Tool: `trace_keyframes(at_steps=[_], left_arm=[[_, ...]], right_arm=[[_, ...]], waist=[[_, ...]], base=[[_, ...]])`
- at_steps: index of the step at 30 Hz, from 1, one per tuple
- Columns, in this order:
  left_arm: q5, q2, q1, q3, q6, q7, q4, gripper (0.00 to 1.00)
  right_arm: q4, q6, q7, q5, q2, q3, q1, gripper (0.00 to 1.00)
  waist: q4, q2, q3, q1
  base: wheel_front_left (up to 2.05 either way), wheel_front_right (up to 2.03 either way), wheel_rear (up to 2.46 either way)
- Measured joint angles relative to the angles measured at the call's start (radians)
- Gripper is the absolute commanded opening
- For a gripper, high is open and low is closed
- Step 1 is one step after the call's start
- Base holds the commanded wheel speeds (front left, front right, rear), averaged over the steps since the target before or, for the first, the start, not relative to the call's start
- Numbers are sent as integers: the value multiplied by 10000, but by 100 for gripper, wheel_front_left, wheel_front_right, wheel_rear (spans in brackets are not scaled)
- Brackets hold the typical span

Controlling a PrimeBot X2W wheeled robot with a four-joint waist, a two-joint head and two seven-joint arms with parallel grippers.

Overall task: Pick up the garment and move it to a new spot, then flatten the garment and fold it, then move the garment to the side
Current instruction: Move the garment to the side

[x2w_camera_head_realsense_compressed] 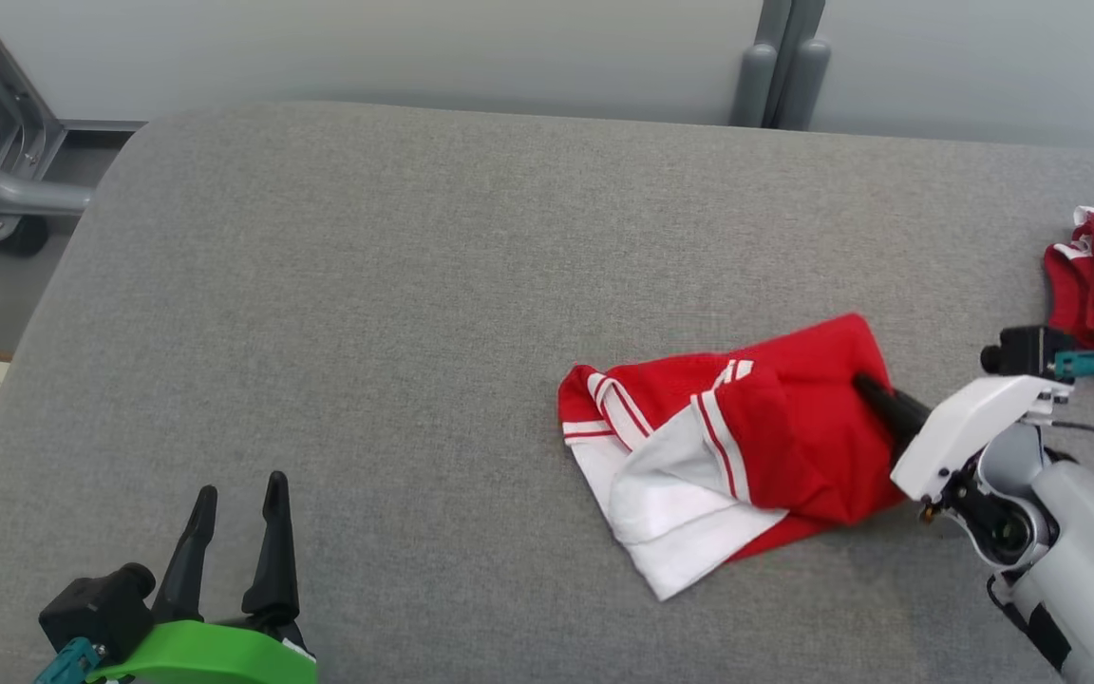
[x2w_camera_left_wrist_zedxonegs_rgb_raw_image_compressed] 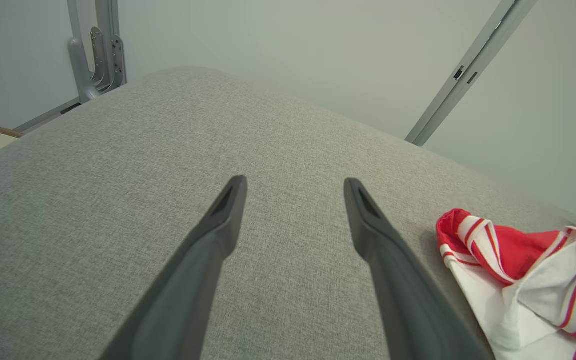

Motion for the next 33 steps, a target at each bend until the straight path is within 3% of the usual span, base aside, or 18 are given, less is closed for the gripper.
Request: trace_keyframes(at_steps=[11,21,26,33], left_arm=[[-2,-125,15,8,4,-44,230,100],[-2,-148,62,-44,6,-56,293,100],[0,-150,63,-163,6,-42,286,100],[44,-148,62,-313,4,42,211,100]], right_arm=[[-702,163,-130,-127,-953,-211,-717,0],[-982,159,234,-245,-1377,-251,-1323,0],[-941,-199,389,-518,-2010,-527,-1871,0],[-955,-468,784,-769,-2355,-598,-2713,0]], waist=[[-522,0,-432,0],[-1057,0,-830,0],[-1161,0,-880,0],[-1113,0,-708,0]], base=[[0,0,0],[0,0,0],[0,0,0],[0,0,0]])
